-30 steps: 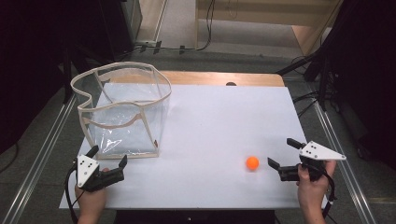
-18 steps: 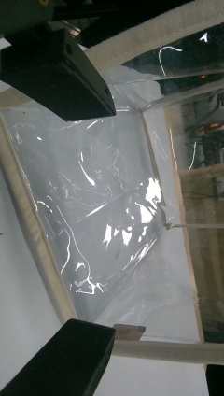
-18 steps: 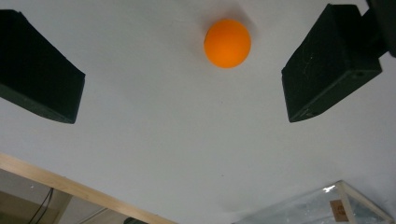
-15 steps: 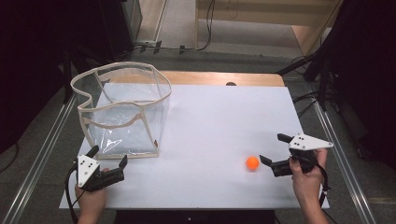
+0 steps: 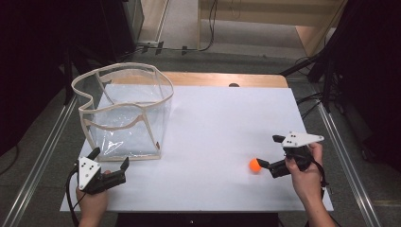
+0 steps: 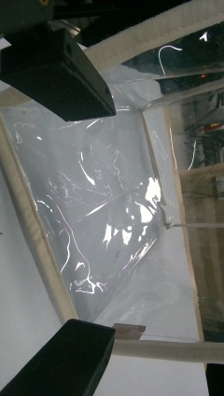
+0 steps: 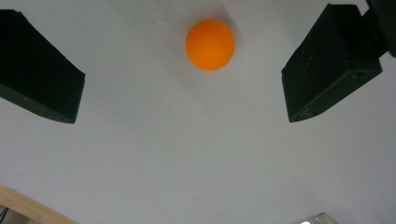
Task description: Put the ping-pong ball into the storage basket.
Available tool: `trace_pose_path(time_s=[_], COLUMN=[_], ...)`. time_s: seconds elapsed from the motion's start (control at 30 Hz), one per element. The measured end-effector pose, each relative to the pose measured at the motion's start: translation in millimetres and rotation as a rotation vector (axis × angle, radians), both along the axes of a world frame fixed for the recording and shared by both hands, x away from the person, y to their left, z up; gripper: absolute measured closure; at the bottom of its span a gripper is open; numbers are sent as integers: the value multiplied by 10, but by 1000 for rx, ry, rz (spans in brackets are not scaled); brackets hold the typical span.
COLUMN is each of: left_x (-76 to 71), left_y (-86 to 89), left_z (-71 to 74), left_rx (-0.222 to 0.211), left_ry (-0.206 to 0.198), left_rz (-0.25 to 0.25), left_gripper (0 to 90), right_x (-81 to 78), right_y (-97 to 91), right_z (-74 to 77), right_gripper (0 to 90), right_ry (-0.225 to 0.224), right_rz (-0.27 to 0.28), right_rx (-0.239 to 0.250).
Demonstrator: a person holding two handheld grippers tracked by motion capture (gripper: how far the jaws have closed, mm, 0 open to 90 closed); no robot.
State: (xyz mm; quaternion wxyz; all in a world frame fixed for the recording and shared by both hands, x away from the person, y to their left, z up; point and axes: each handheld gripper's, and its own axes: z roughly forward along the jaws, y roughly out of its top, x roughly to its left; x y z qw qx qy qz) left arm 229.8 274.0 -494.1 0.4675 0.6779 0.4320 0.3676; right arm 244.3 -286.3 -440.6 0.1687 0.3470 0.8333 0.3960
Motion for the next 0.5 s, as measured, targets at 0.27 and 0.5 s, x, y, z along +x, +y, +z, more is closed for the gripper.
trace_pose_path(time_s=[0.27, 0.5], left_x=[0, -1], left_y=[-1, 0], left_z=[0, 0], left_rx=[0, 0], left_ry=[0, 0], left_rz=[-1, -2], left_gripper=[0, 0], right_x=[60, 95], right_y=[55, 95], right_z=[-4, -22], right_gripper=[0, 0], right_ry=[37, 67], right_rz=[37, 65], right_rx=[-31, -53])
